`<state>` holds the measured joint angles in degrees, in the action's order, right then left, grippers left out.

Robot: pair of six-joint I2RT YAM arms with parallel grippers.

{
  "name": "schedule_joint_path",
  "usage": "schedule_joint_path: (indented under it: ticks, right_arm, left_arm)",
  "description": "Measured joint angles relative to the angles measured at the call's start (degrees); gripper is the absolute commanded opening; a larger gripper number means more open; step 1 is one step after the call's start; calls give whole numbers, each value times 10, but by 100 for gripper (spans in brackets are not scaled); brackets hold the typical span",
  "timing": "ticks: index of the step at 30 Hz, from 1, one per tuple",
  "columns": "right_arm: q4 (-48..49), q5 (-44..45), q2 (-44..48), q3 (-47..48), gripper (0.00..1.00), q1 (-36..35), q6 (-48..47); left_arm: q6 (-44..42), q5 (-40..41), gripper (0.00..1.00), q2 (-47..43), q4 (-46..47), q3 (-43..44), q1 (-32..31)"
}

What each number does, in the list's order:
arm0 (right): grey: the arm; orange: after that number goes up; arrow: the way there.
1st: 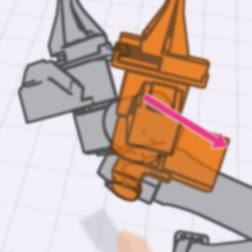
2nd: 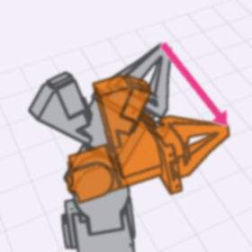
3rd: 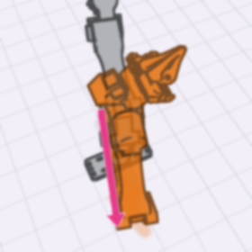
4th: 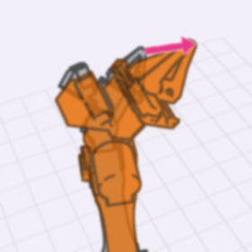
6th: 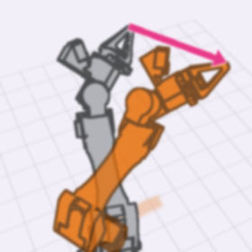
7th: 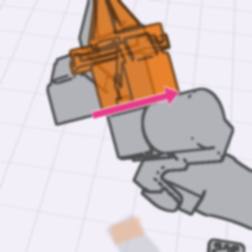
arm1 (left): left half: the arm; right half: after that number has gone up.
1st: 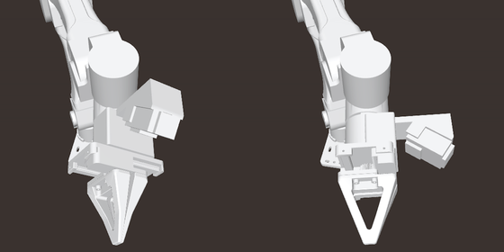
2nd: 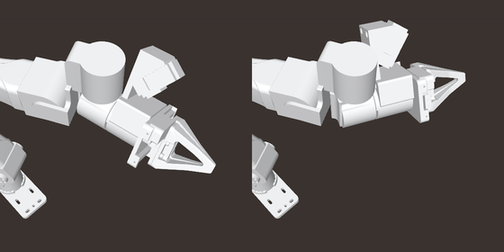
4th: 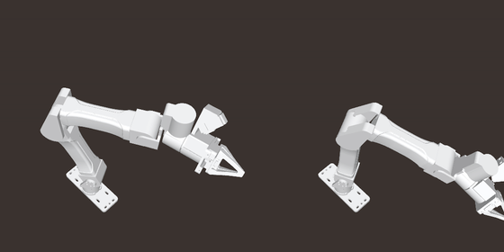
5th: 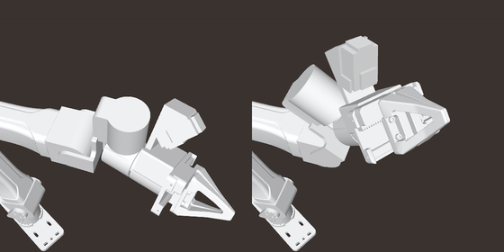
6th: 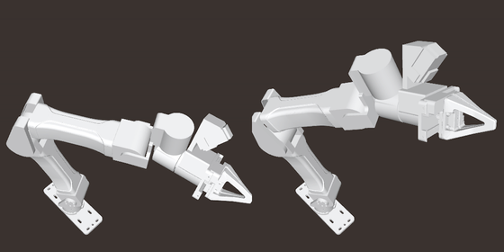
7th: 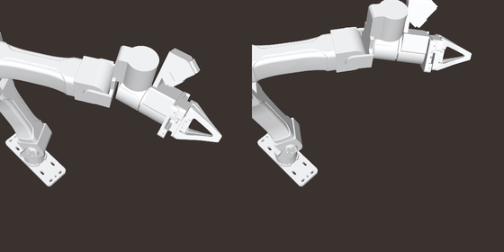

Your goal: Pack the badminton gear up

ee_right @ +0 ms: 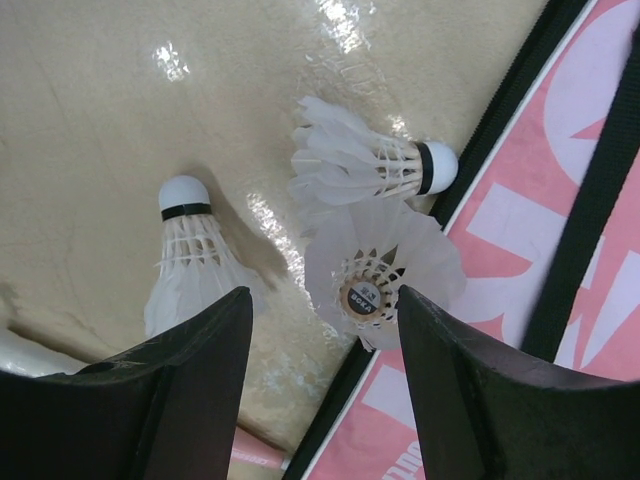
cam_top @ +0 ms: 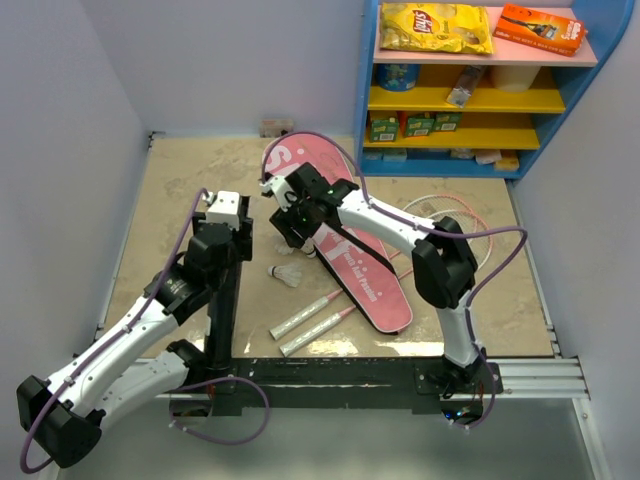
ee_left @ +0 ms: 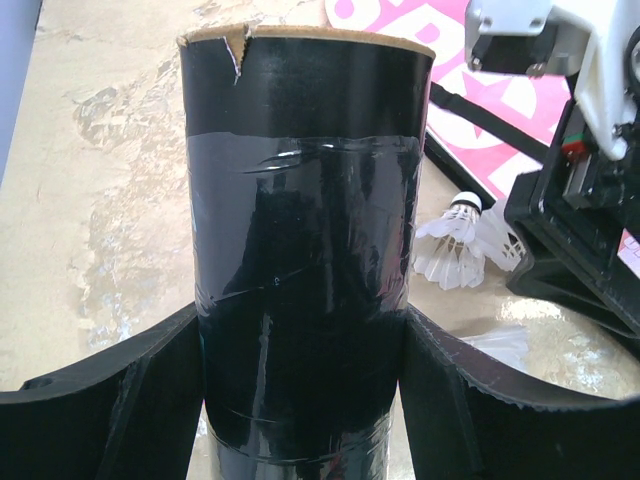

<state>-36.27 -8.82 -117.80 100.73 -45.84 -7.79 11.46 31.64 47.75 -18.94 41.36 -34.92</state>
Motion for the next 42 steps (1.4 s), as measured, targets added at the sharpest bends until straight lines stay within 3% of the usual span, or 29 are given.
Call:
schedule_joint_path:
  ticks: [9, 18, 22, 27, 32, 34, 42]
  right_arm:
    - [-20, -13, -11, 3, 63, -3, -7]
    - [-38, 6, -11, 3, 55, -3, -8]
    - [-47, 24, -11, 3, 43, -3, -8]
    - [-61, 39, -11, -1, 38, -3, -8]
    - [-68, 48, -10, -13, 18, -3, -7]
    - [-70, 48, -10, -16, 2, -3, -6]
    - [-64, 49, 36, -59, 0, -3, 14]
  left_arm:
    - [0, -5, 23, 0, 0, 0, 4]
    - [0, -11, 23, 0, 0, 0, 5]
    - [0, -12, 23, 0, 0, 0, 6]
    - [0, -14, 23, 0, 0, 0, 8]
    - [0, -14, 23, -1, 0, 0, 8]
    - [0, -14, 23, -1, 0, 0, 8]
    - [-1, -28, 22, -7, 0, 0, 8]
